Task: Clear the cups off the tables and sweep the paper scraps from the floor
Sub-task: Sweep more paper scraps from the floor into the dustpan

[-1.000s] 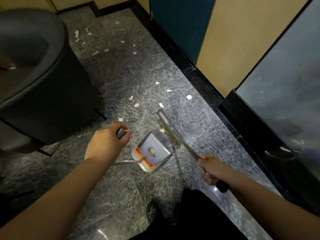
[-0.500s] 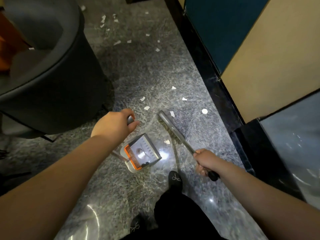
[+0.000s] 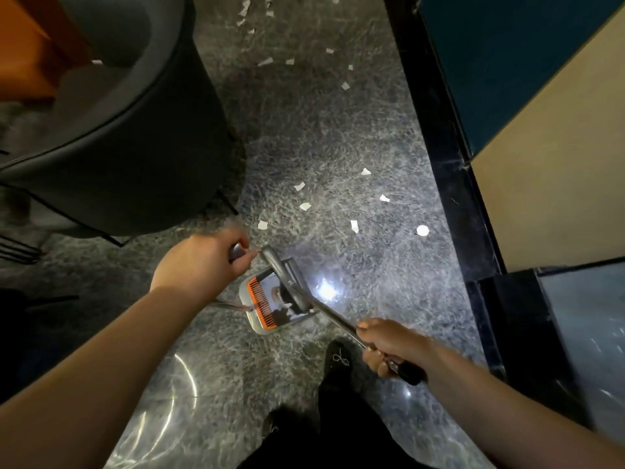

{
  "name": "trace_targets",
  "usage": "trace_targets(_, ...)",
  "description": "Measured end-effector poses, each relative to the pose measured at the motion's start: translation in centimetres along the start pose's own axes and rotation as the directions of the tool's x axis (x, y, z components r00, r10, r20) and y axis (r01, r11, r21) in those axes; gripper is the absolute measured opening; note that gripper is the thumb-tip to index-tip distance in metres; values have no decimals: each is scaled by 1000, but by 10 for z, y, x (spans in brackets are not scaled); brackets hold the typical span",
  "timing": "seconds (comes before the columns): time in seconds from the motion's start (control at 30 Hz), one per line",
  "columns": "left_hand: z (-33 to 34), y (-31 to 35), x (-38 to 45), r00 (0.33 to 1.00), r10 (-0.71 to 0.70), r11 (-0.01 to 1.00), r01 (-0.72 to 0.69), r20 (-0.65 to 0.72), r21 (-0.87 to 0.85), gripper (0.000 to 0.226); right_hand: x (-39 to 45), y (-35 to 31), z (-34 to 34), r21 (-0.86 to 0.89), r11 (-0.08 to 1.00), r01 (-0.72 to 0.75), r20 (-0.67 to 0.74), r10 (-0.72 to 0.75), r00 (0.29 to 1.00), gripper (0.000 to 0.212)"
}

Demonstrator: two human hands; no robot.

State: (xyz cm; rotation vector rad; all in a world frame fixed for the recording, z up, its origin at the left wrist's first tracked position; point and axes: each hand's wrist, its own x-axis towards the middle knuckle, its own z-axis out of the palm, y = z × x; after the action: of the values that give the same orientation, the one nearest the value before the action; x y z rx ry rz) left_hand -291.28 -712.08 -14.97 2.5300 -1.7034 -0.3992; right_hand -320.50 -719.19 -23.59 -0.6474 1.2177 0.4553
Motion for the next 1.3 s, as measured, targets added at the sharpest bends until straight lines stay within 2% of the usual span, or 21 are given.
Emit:
trace_targets(0.13, -6, -16, -11, 999, -38, 999, 38, -18, -34, 22, -12, -4, 13, -72, 995, 67, -15, -68, 998, 19)
trace_targets(0.23, -13, -28, -20, 988, -130, 989, 123, -78, -88, 22, -20, -21, 17, -117, 988, 105, -29, -109, 994, 18)
trace_targets(0.3, -20, -38, -23, 968, -232, 968, 220, -93, -122, 22, -22, -37, 17, -153, 978, 143, -49, -152, 987, 19)
trace_targets(0.4, -32, -58, -21, 927, -357, 927, 337, -115, -161, 15, -22, -63, 19, -196, 966, 170, -140, -199, 970, 4)
trace_targets(0.47, -42, -71, -19, 899, -414, 902, 385, -140, -195, 13, -19, -82, 23, -249, 945, 213, -166, -258, 952, 6)
trace_targets(0.53, -52, -86, -14, 882, -446, 885, 407, -155, -227, 14, -13, -99, 26, -199, 950, 240, -166, -273, 947, 10)
trace_targets(0.6, -60, -102, -7, 875, -456, 877, 412, -160, -246, 14, -7, -118, 29, -81, 974, 213, -174, -224, 959, 8)
trace_targets(0.67, -64, -117, 2, 874, -459, 875, 412, -161, -254, 14, 1, -139, 31, -45, 978, 205, -189, -210, 959, 15)
trace_targets(0.83, -65, -146, 40, 887, -443, 877, 398, -131, -268, 12, 18, -193, 38, -5, 977, 213, -221, -209, 953, 18)
trace_targets(0.97, -64, -157, 82, 912, -406, 892, 383, -55, -240, 13, 27, -228, 41, 21, 977, 213, -252, -201, 946, 20)
trace_targets(1.13, -66, -163, 134, 935, -353, 923, 344, -27, -174, 19, 40, -266, 35, 17, 977, 214, -292, -200, 935, 19)
trace_targets(1.3, -73, -166, 176, 929, -371, 920, 366, -7, -142, 22, 54, -311, 15, 6, 982, 188, -299, -177, 937, 7)
